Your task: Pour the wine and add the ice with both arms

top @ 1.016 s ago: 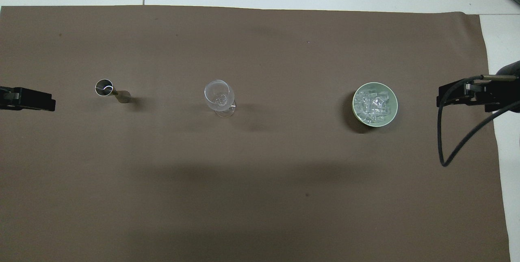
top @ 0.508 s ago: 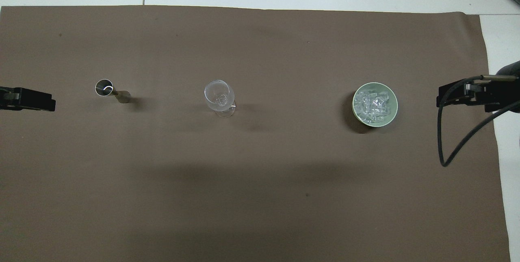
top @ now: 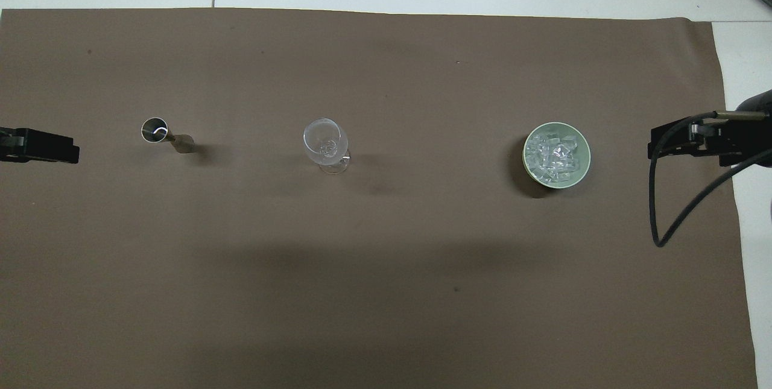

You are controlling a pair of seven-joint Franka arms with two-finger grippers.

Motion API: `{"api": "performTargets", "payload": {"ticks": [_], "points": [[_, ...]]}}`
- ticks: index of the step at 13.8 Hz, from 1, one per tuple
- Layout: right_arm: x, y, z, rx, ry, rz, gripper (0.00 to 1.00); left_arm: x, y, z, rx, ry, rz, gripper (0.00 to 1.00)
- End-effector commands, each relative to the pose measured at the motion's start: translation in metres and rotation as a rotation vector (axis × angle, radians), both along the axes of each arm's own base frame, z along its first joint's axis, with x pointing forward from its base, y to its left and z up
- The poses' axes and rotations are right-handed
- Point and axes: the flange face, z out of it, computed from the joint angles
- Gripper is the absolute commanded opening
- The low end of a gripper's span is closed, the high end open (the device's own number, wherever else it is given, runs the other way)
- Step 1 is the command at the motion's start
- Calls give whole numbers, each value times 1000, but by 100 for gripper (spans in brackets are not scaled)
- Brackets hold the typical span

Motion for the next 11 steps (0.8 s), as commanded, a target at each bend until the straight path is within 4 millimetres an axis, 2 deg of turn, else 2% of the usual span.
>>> {"api": "performTargets", "payload": {"ticks": [1, 4, 7, 8, 11], "points": [[3, -3, 1, 17, -8, 21, 100, -7, -1, 20, -1, -27, 2, 100], [3, -3, 0, 17, -6, 18, 100, -18, 1, 35, 7, -53, 8, 100], [3, -3, 1, 17, -8, 21, 100, -24, 18, 43, 13, -60, 41, 100], [3, -3, 1, 17, -8, 20, 100, -30, 17, 52, 15, -76, 42, 100], [3, -3, 1, 17, -8, 20, 100, -32, 14, 56, 17, -87, 38, 100]]}}
